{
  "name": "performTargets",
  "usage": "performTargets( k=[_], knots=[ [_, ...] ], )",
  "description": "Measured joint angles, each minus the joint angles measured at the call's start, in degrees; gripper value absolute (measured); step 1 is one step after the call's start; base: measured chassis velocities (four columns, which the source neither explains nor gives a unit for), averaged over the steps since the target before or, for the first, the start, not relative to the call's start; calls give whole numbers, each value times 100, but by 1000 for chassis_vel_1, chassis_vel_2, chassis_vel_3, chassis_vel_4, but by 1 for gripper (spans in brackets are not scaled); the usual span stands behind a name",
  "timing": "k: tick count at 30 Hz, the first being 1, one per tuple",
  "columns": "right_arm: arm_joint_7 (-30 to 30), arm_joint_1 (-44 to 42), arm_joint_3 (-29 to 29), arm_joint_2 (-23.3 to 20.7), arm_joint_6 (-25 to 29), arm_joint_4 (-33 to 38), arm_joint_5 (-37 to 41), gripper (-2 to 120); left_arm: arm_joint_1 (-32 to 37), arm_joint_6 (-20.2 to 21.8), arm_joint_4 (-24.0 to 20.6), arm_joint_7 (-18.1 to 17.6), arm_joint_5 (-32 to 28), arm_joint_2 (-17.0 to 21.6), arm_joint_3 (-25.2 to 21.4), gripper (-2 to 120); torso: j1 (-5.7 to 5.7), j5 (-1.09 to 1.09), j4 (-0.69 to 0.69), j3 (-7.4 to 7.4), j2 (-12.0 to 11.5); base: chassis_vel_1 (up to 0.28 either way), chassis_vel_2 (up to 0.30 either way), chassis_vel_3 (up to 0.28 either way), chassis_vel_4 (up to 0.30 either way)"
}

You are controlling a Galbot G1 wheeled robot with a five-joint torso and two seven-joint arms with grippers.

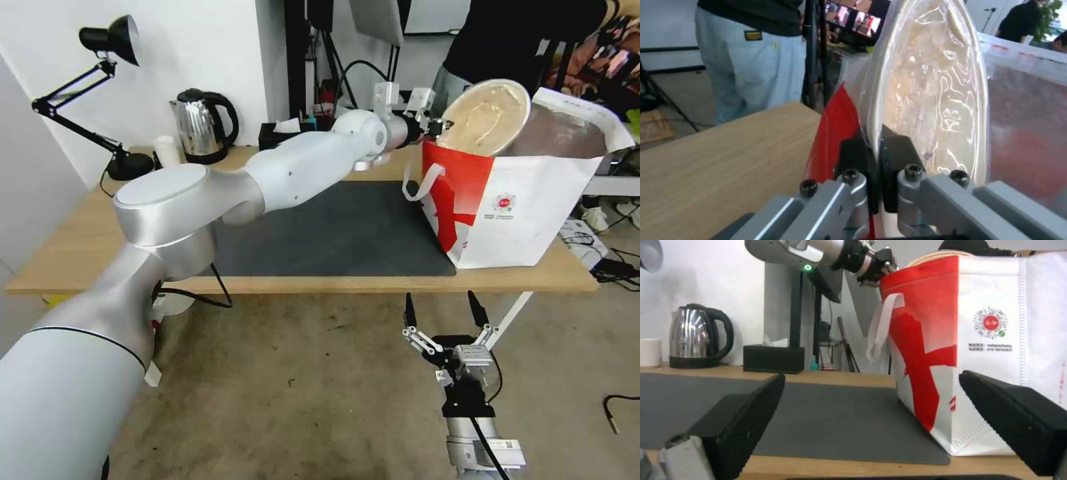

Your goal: Pick up the trash from the table and place it into the takeout bag.

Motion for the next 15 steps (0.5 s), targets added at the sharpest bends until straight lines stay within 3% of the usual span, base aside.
performTargets(
  k=[4,11,15],
  knots=[
    [0,0,0,0,0,0,0,100,0,-58,-24,109,81,20,66,1,0,0,0,0,0,0,0,0,0],
    [0,0,0,0,0,0,0,100,-29,-219,-133,674,141,186,168,3,0,0,1,0,0,0,0,0,0],
    [0,0,0,0,0,0,0,100,-31,-248,-172,774,134,250,177,21,0,0,1,0,0,0,0,0,0]
  ],
)
